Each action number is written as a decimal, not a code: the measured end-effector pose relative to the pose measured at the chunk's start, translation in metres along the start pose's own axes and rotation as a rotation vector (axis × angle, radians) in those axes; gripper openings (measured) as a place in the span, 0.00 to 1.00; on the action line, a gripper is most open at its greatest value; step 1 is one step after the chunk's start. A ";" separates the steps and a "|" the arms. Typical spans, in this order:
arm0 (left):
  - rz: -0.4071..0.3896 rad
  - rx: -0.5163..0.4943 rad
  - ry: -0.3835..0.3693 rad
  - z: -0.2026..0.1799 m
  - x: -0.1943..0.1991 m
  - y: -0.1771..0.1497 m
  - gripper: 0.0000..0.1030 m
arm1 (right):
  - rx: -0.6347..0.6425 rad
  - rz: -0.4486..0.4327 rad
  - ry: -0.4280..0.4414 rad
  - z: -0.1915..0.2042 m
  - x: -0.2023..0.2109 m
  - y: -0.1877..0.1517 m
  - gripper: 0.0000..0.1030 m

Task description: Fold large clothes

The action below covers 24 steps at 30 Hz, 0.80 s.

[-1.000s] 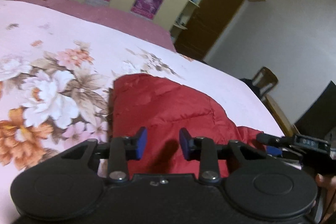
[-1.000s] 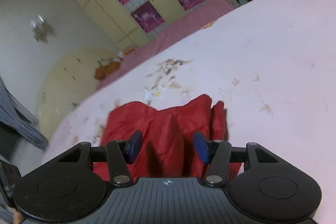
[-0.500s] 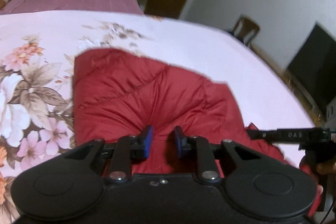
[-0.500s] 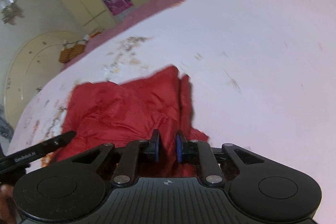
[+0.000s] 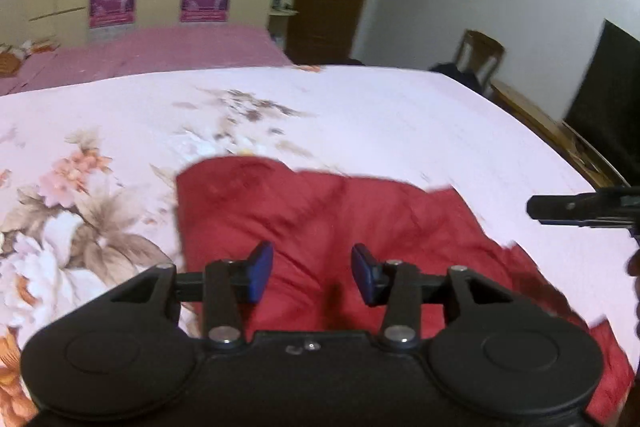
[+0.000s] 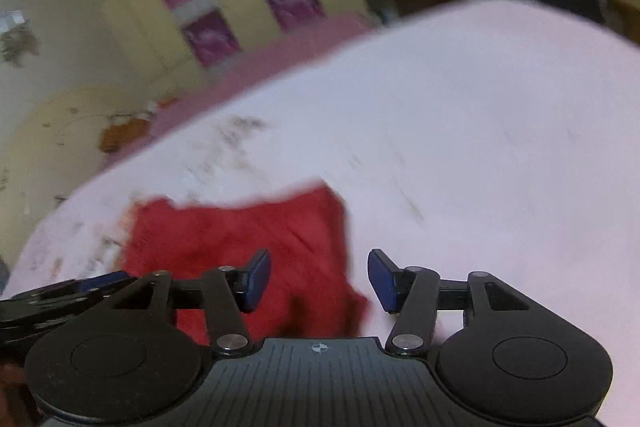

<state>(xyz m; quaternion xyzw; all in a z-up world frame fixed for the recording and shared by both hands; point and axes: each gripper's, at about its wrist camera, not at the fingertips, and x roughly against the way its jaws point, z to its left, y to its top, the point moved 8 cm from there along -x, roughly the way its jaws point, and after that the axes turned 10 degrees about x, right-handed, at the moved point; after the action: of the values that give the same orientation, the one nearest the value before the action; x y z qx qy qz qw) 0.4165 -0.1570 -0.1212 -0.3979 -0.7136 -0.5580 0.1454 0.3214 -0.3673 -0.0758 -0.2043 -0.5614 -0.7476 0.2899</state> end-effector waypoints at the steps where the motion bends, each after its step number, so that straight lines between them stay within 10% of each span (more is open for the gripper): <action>1: 0.004 0.016 -0.004 0.003 -0.004 0.005 0.41 | 0.030 0.007 0.020 0.012 -0.005 0.010 0.52; 10: 0.161 0.014 0.013 -0.004 -0.063 0.009 0.42 | 0.140 0.288 -0.005 0.034 -0.116 -0.005 0.44; 19: 0.172 -0.038 0.058 -0.007 -0.066 0.001 0.42 | 0.071 0.265 0.038 0.021 -0.118 -0.019 0.44; 24: 0.042 -0.023 -0.001 -0.023 0.000 0.006 0.42 | 0.083 0.137 0.080 0.024 -0.055 -0.005 0.44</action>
<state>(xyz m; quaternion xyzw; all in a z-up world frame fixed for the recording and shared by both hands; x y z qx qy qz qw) 0.4157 -0.1772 -0.1091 -0.4146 -0.6987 -0.5628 0.1519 0.3588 -0.3321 -0.1079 -0.1999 -0.5647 -0.7096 0.3710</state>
